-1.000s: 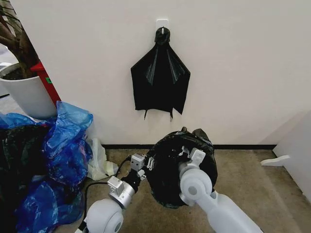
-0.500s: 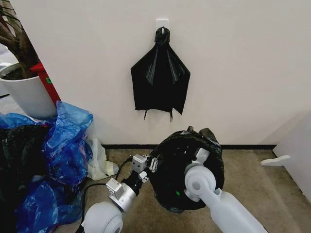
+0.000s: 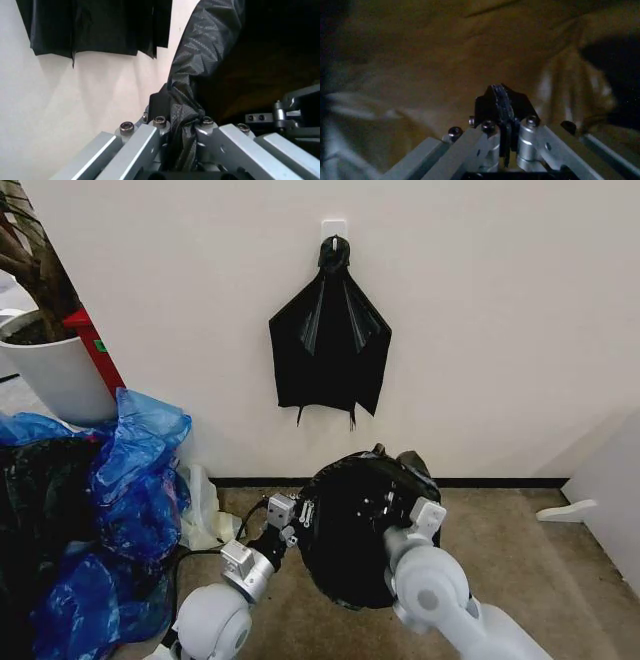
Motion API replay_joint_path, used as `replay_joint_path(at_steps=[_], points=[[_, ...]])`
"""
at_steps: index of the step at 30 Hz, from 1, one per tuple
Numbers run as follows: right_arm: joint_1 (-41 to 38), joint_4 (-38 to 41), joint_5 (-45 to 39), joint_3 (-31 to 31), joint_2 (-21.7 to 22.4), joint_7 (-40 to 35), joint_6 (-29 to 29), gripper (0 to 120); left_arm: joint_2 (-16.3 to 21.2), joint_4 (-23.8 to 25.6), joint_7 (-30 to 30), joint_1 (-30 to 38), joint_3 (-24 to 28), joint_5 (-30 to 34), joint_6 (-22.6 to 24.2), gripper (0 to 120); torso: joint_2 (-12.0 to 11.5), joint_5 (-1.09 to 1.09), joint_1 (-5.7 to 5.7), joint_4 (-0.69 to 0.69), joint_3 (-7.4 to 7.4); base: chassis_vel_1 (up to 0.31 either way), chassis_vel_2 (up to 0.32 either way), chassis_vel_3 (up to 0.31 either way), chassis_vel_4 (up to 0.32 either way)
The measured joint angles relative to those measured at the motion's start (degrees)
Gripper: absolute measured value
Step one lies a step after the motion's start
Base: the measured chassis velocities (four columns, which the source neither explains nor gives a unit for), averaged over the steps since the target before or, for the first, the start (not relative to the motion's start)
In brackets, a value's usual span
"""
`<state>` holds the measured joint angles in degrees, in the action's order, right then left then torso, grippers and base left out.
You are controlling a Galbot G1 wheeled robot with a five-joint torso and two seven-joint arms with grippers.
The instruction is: Place the garbage bag over the trash bin.
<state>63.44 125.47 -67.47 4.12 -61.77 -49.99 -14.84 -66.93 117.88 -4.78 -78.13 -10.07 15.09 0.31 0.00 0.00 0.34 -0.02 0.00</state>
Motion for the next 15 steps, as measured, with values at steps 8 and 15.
replay_joint_path(at_steps=[8,15], points=[[0.0,-1.3,0.5,-0.1,-0.4,7.4,-0.7,0,-0.1,0.2,-1.0,-0.9,0.4,-0.5,0.0,1,0.0,0.00,0.00,0.00,0.00,0.000,0.000,0.000,0.000],[-3.3,-6.0,1.8,0.7,-2.1,4.0,-0.4,0,-0.2,3.1,-1.0,-2.1,1.5,0.0,1.0,1,0.0,0.00,0.00,0.00,0.00,0.000,0.000,0.000,0.000]])
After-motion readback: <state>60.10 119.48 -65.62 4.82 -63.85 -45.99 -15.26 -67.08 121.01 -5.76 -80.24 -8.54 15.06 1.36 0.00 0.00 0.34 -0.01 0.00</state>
